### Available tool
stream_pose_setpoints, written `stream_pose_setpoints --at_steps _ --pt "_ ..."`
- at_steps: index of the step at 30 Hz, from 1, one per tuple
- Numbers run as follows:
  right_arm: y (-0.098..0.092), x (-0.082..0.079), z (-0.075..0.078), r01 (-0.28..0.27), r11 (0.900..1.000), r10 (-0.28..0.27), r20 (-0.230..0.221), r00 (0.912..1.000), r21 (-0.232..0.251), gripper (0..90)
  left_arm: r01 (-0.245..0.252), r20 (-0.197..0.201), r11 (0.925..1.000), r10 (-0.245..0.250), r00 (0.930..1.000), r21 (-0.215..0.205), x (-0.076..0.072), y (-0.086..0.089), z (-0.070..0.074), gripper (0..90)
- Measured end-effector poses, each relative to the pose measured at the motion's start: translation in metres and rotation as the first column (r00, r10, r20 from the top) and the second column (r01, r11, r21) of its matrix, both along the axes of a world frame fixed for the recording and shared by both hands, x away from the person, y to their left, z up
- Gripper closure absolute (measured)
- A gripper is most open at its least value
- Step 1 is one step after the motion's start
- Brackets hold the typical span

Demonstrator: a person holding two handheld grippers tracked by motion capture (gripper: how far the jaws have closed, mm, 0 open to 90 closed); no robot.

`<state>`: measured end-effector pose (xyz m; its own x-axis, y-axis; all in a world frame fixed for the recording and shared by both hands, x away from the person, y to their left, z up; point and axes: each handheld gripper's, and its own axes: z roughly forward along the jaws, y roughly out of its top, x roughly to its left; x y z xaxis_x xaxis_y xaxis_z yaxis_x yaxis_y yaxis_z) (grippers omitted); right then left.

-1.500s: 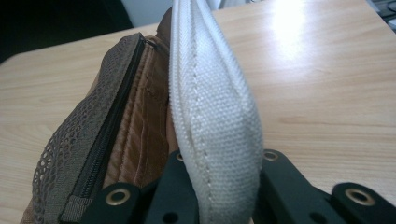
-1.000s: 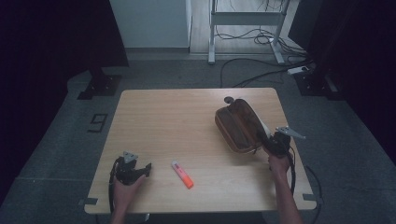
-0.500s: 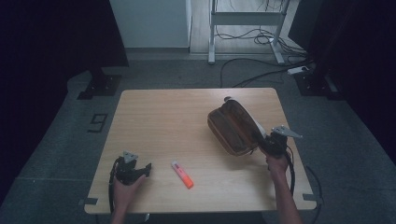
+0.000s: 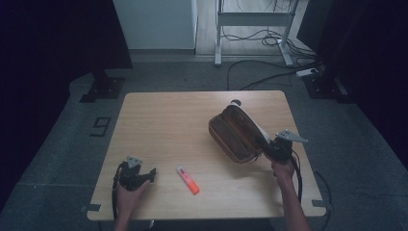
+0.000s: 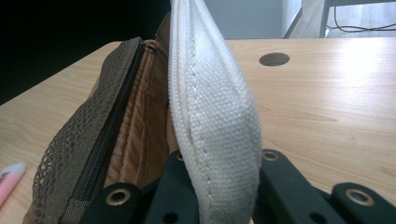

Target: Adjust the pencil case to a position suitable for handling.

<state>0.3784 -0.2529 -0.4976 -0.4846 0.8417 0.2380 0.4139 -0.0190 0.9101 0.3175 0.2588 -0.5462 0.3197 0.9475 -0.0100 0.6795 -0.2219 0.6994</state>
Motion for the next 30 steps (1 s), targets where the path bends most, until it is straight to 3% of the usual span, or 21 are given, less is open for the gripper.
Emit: stream_pose_setpoints --at_steps 16,30 --pt "0.013 -0.002 -0.001 -0.101 0.995 0.101 0.006 0.9949 0.006 83.4 0.0 0.0 1.0 0.0 1.0 0.0 0.0 0.0 0.0 22.4" --pt "0.031 -0.001 -0.01 -0.213 0.977 0.213 -0.003 0.9771 -0.027 83.3 0.0 0.0 1.0 0.0 1.0 0.0 0.0 0.0 0.0 22.4"
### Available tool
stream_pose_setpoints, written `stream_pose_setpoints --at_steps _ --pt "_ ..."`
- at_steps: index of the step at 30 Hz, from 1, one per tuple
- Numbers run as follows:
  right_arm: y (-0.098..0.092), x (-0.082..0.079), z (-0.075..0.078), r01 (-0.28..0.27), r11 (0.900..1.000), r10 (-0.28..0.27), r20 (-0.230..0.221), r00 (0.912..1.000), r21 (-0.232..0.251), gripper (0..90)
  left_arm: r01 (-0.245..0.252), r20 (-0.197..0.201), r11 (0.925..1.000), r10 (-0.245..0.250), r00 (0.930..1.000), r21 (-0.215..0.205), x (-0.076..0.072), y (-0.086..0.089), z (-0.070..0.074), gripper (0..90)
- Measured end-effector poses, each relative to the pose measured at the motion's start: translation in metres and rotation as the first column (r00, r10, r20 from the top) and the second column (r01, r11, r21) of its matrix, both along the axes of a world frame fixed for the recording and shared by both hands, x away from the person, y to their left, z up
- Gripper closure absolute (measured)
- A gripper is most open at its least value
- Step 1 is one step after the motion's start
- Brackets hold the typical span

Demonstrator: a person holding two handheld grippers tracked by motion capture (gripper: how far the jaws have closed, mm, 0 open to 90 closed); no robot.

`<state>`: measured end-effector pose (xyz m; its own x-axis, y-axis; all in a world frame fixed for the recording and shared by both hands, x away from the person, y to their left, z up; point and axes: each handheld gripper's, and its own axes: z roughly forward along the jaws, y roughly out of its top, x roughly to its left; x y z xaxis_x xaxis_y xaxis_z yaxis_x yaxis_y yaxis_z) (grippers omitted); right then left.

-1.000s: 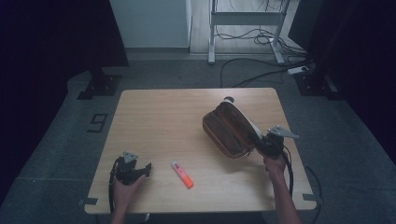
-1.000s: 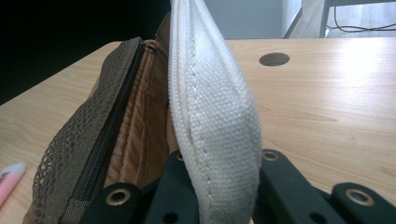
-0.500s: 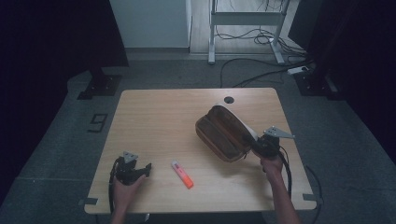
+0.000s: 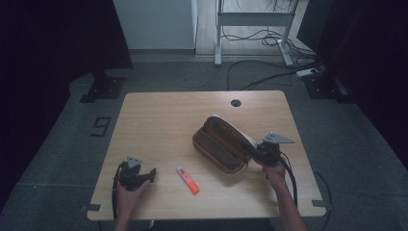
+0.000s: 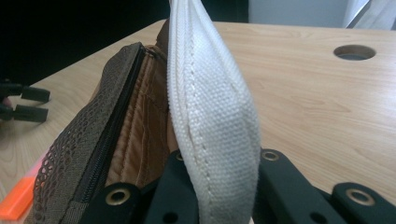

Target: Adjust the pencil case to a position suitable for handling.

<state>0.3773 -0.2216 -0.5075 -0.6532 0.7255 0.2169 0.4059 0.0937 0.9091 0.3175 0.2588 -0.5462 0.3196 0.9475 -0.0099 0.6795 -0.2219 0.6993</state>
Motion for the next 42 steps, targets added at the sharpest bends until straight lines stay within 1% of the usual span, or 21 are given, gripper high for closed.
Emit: stream_pose_setpoints --at_steps 3,6,9,10,13,18,19,20,25,26,27,28,29,30,31,32,33,36,38,40,42 --pt "0.002 0.001 -0.003 -0.006 1.0 0.005 -0.007 1.0 -0.004 83.3 0.0 0.0 1.0 0.0 1.0 0.0 0.0 0.0 0.0 22.4" --pt "0.006 0.004 -0.01 -0.016 0.999 0.015 -0.029 0.9995 -0.037 83.1 0.0 0.0 1.0 0.0 1.0 0.0 0.0 0.0 0.0 22.4" --pt "0.007 0.005 -0.013 -0.012 0.999 0.01 -0.037 0.9993 -0.047 83.0 0.0 0.0 1.0 0.0 1.0 0.0 0.0 0.0 0.0 22.4" --pt "0.007 0.007 -0.016 -0.003 0.998 0.0 -0.042 0.9991 -0.064 82.9 0.0 0.0 1.0 0.0 1.0 0.0 0.0 0.0 0.0 22.4" --pt "0.005 0.009 -0.019 0.007 0.998 -0.01 -0.052 0.9986 -0.058 82.7 0.0 0.0 1.0 0.0 1.0 0.0 0.0 0.0 0.0 22.4" --pt "0.002 0.012 -0.021 0.024 0.997 -0.028 -0.051 0.9983 -0.072 79.9 0.0 0.0 1.0 0.0 1.0 0.0 0.0 0.0 0.0 22.4" --pt "0.002 0.012 -0.022 0.024 0.997 -0.028 -0.051 0.9983 -0.08 78.6 0.0 0.0 1.0 0.0 1.0 0.0 0.0 0.0 0.0 22.4" --pt "0.002 0.013 -0.022 0.024 0.995 -0.03 -0.054 0.9981 -0.092 73.8 0.0 0.0 1.0 0.0 1.0 0.0 0.0 0.0 0.0 22.4" --pt "0.001 0.012 -0.021 0.048 0.992 -0.052 -0.036 0.998 -0.117 68.2 0.0 0.0 1.0 0.0 1.0 0.0 0.0 0.0 0.0 22.4" --pt "0.0 0.012 -0.021 0.054 0.992 -0.059 -0.042 0.9974 -0.112 62.7 0.0 0.0 1.0 0.0 1.0 0.0 0.0 0.0 0.0 22.4" --pt "0.0 0.012 -0.021 0.054 0.992 -0.059 -0.042 0.9974 -0.112 62.7 0.0 0.0 1.0 0.0 1.0 0.0 0.0 0.0 0.0 22.4" --pt "0.0 0.012 -0.02 0.062 0.991 -0.068 -0.043 0.9968 -0.118 58.0 0.0 0.0 1.0 0.0 1.0 0.0 0.0 0.0 0.0 22.4" --pt "-0.001 0.011 -0.02 0.07 0.99 -0.075 -0.04 0.9964 -0.123 53.2 0.0 0.0 1.0 0.0 1.0 0.0 0.0 0.0 0.0 22.4" --pt "-0.002 0.01 -0.018 0.091 0.988 -0.096 -0.029 0.995 -0.122 45.6 0.0 0.0 1.0 0.0 1.0 0.0 0.0 0.0 0.0 22.4" --pt "-0.002 0.01 -0.018 0.091 0.988 -0.096 -0.029 0.995 -0.122 45.6 0.0 0.0 1.0 0.0 1.0 0.0 0.0 0.0 0.0 22.4" --pt "-0.004 0.007 -0.013 0.113 0.988 -0.115 -0.014 0.9933 -0.103 39.1 0.0 0.0 1.0 0.0 1.0 0.001 0.0 0.0 0.0 22.4" --pt "-0.004 0.007 -0.013 0.113 0.988 -0.115 -0.014 0.9933 -0.103 39.1 0.0 0.0 1.0 0.0 1.0 0.001 0.0 0.0 0.0 22.4" --pt "-0.009 -0.001 -0.001 0.152 0.985 -0.15 0.03 0.9882 -0.086 34.2 0.0 0.0 1.0 0.0 1.0 0.001 0.0 0.0 0.0 22.4" --pt "-0.013 -0.007 0.007 0.164 0.983 -0.161 0.051 0.9857 -0.076 32.4 0.0 0.0 1.0 0.0 1.0 0.001 0.0 0.0 0.0 22.4" --pt "-0.016 -0.013 0.018 0.165 0.984 -0.161 0.067 0.9847 -0.063 31.6 0.0 0.0 1.0 0.0 1.0 0.001 0.0 0.0 0.0 22.4" --pt "-0.016 -0.015 0.021 0.164 0.985 -0.16 0.071 0.9845 -0.056 31.6 0.0 0.0 1.0 0.0 1.0 0.001 0.0 0.0 0.0 22.4"
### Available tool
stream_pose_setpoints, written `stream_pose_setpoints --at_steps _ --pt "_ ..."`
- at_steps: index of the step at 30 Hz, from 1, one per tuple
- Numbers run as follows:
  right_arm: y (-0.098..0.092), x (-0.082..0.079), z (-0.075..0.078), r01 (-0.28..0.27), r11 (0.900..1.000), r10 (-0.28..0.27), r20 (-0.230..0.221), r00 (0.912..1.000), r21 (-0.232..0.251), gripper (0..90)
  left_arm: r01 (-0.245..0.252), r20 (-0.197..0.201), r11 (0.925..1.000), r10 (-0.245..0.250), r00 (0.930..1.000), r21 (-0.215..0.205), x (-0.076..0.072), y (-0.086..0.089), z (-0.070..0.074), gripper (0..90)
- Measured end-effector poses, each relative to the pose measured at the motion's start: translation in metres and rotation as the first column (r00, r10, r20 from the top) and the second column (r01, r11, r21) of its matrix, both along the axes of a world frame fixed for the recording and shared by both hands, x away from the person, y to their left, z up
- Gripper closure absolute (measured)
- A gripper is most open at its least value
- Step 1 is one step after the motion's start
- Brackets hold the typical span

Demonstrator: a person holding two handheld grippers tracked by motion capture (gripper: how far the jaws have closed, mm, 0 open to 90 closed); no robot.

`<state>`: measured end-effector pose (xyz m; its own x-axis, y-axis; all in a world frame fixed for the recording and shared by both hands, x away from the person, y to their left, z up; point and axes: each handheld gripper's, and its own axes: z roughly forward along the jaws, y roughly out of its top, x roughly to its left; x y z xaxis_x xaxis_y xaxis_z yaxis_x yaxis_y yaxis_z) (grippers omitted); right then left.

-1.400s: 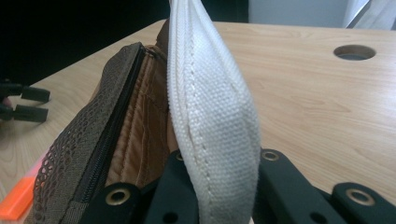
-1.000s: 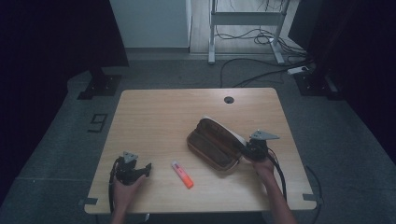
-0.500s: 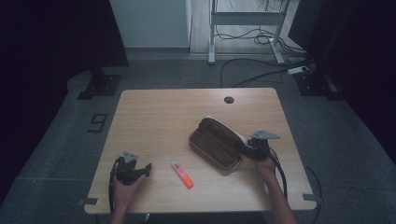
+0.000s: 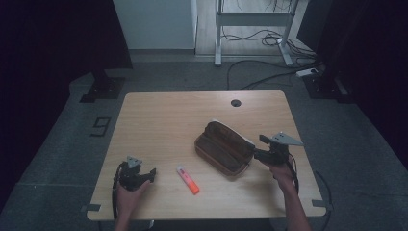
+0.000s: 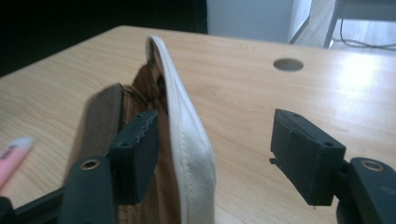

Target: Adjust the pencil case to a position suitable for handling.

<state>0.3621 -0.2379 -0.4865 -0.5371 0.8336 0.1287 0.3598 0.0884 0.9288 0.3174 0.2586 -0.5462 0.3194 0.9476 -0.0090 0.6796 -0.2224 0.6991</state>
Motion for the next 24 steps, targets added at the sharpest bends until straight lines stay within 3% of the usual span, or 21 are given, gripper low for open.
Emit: stream_pose_setpoints --at_steps 12,24 --pt "0.017 -0.015 0.016 -0.054 0.998 0.053 0.053 0.9971 0.02 35.0 0.0 0.0 1.0 0.0 1.0 -0.001 0.0 0.0 0.0 22.4" --pt "0.049 -0.023 0.016 -0.171 0.985 0.17 0.028 0.9851 0.017 36.9 0.001 0.0 1.0 -0.001 1.0 -0.002 0.0 0.0 0.0 22.4"
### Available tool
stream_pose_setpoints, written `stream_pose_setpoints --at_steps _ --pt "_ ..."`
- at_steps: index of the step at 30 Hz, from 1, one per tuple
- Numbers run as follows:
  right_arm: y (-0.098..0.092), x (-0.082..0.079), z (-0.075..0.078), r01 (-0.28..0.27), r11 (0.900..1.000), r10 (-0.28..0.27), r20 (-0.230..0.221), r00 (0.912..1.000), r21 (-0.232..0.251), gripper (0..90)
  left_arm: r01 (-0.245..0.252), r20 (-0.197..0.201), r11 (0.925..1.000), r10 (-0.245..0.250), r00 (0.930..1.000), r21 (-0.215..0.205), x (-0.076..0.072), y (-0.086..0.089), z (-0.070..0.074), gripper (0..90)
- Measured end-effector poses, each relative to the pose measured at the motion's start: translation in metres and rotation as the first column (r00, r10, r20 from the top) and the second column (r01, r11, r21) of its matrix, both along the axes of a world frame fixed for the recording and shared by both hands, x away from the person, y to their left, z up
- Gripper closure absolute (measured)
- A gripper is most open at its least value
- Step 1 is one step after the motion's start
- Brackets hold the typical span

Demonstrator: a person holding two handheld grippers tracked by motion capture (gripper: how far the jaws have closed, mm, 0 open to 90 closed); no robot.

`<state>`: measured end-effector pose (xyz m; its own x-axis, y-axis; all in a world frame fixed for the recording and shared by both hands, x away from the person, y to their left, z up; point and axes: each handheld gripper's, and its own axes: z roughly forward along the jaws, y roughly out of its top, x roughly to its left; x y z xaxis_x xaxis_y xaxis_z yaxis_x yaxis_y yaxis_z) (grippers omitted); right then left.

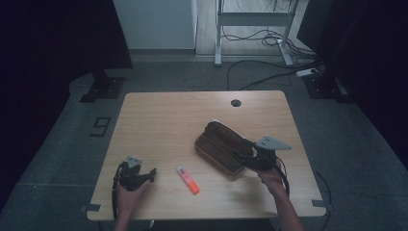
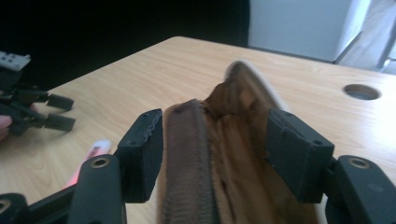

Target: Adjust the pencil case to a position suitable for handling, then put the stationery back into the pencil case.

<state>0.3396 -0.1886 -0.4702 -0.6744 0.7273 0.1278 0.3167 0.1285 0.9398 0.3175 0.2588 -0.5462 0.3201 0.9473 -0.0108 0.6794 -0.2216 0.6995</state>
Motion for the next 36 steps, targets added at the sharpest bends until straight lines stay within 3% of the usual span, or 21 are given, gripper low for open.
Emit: stream_pose_setpoints --at_steps 15,22,36 --pt "0.035 -0.007 -0.009 -0.082 0.996 0.081 -0.032 0.9962 -0.025 37.5 0.0 0.0 1.0 0.0 1.0 0.0 0.0 0.0 0.0 22.4" --pt "0.057 -0.012 -0.018 -0.131 0.99 0.127 -0.068 0.9895 -0.054 39.9 0.0 0.0 1.0 0.0 1.0 0.001 0.0 0.0 0.0 22.3" --pt "0.08 -0.017 -0.027 -0.169 0.982 0.16 -0.1 0.982 -0.088 40.1 0.0 0.0 1.0 0.0 1.0 0.001 0.0 0.0 0.0 22.3"
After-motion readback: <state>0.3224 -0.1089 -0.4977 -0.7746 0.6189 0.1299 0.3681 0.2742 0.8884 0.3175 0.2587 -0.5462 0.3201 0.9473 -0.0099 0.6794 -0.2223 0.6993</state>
